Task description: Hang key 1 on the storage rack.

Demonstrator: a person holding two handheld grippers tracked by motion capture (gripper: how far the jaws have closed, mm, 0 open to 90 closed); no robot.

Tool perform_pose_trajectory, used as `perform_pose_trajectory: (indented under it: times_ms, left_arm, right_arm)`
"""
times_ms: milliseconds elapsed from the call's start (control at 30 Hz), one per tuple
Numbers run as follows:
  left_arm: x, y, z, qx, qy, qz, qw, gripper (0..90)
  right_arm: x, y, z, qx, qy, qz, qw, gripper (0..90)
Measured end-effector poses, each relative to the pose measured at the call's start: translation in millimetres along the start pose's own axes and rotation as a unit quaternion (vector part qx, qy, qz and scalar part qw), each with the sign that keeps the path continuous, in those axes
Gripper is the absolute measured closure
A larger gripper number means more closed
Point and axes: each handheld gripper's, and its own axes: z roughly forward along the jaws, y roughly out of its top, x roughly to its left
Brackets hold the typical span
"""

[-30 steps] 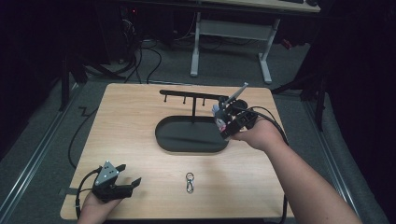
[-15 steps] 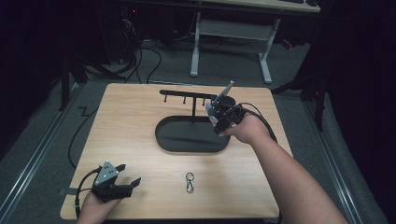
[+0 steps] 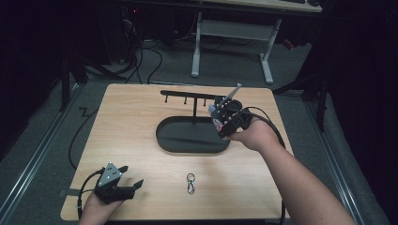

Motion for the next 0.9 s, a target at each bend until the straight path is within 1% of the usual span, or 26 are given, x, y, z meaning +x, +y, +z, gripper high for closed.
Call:
perform_pose_trajectory:
  times_ms: [67,133,167,200,267,333,367,400,433,467,533,567,600,633,700,733,800,833,867,900]
  left_arm:
    - [-1.1,0.2,0.4,-0.001,0.001,0.001,1.0,20.0]
    - [-1.7,0.3,0.6,-0.002,0.001,0.001,1.0,20.0]
    - [-1.6,0.4,0.6,-0.001,0.001,0.002,1.0,20.0]
    - [-1.5,0.3,0.8,-0.002,0.001,0.002,1.0,20.0]
    - [-0.3,0.1,0.0,-0.001,0.001,0.002,1.0,20.0]
    - [1.1,-0.5,-0.2,-0.003,0.003,-0.001,1.0,20.0]
    - [1.8,-0.7,-0.4,-0.003,0.004,-0.002,1.0,20.0]
    - [2.8,-1.3,-0.5,-0.003,0.005,-0.004,1.0,20.0]
    - [3.5,-1.4,-1.1,-0.001,0.004,-0.005,1.0,20.0]
    - [3.7,-1.7,-1.0,-0.003,0.005,-0.006,1.0,20.0]
    - [3.7,-1.7,-1.2,-0.001,0.004,-0.006,1.0,20.1]
    - [3.6,-1.5,-1.4,0.001,0.003,-0.004,1.0,20.1]
    - [3.5,-1.4,-1.3,0.001,0.002,-0.004,1.0,20.1]
    - [2.8,-1.5,-0.6,-0.002,0.004,-0.004,1.0,20.1]
    - [2.2,-1.3,-0.4,-0.001,0.003,-0.002,1.0,20.1]
    - [1.9,-1.0,-0.4,0.003,0.001,-0.002,1.0,20.1]
    - [1.2,-1.1,0.6,0.002,0.002,0.0,1.0,20.1]
    - [0.3,-0.9,1.1,0.003,0.002,0.002,1.0,20.1]
    - [-0.2,-0.8,1.3,0.004,0.001,0.003,1.0,20.1]
    - [-0.9,-0.5,1.2,0.006,0.0,0.005,1.0,20.1]
  right_arm:
    - [1.1,0.9,-7.0,-0.004,-0.004,0.007,1.0,44.4]
    - [-2.5,5.0,-9.8,-0.009,-0.008,0.002,0.9999,44.4]
    - [-2.8,7.2,-9.7,-0.007,-0.012,0.01,0.9999,44.4]
    - [-5.9,9.9,-7.6,-0.01,-0.01,0.003,0.9999,44.4]
    - [-7.9,14.5,-2.7,-0.004,-0.012,0.01,0.9999,44.4]
    - [-11.4,19.8,5.1,0.0,-0.016,0.003,0.9999,44.4]
    - [-11.9,21.5,8.4,0.002,-0.015,0.009,0.9998,44.4]
    - [-13.5,22.7,10.9,0.001,-0.013,0.004,0.9999,44.4]
    - [-14.5,24.0,14.7,0.003,-0.009,0.004,0.9999,44.4]
    - [-13.2,24.4,17.4,0.008,-0.009,0.013,0.9998,44.4]
    - [-13.3,24.4,23.6,0.01,-0.007,0.004,0.9999,44.4]
    - [-11.7,23.9,25.2,0.016,-0.007,0.01,0.9998,44.4]
    - [-11.0,22.8,27.7,0.016,-0.005,0.003,0.9999,44.4]
    - [-8.0,20.3,26.7,0.013,-0.003,-0.001,0.9999,44.4]
    - [-7.0,19.1,24.7,0.01,0.0,0.0,0.9999,44.4]
    - [-5.9,17.5,21.1,0.004,0.005,-0.005,1.0,44.4]
    - [-2.0,13.8,10.0,-0.008,0.012,-0.004,0.9999,44.4]
    - [-0.3,12.2,3.4,-0.013,0.011,0.001,0.9998,44.4]
    - [-1.2,10.7,-6.4,-0.027,0.012,-0.001,0.9996,44.4]
    - [-2.4,10.5,-10.7,-0.034,0.012,-0.007,0.9993,44.4]
